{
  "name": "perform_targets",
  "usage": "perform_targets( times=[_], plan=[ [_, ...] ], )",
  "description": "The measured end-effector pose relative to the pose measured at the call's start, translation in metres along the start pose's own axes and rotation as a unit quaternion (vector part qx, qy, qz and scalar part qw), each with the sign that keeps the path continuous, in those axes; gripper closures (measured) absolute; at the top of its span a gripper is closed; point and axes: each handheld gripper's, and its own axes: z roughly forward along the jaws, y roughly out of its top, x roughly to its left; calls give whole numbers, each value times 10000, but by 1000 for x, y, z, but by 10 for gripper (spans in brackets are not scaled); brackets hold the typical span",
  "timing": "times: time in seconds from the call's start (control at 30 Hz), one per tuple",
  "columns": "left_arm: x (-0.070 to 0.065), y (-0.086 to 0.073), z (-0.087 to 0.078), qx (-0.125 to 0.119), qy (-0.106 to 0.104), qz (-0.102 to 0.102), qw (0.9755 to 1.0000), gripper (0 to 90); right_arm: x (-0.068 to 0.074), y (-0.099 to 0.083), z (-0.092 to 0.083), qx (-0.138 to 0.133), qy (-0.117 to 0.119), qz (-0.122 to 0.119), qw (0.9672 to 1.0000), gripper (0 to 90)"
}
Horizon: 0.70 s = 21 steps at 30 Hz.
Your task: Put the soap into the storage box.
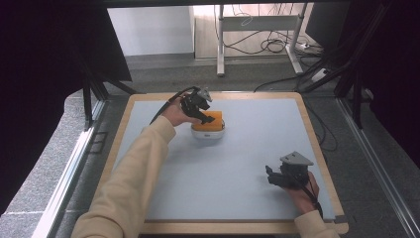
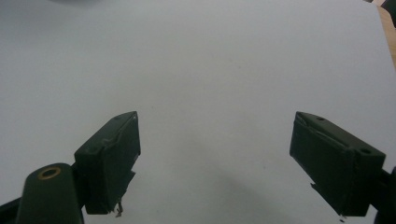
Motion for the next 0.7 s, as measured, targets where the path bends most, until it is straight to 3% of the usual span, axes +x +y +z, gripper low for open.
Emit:
perform_targets(
  times=[0.2, 0.4, 0.7],
  plan=[
    [-9, -4, -15, -103, -54, -306, 9995, 381, 0, 0, 0, 0, 12, 9, 10000, 164],
    [-27, -16, -31, -198, -60, -503, 9985, 357, 1, 0, -2, -26, 19, 8, 10000, 164],
    [-60, -38, -48, -219, -103, -567, 9981, 331, 3, 1, -4, -43, 30, -20, 10000, 164]
  ],
)
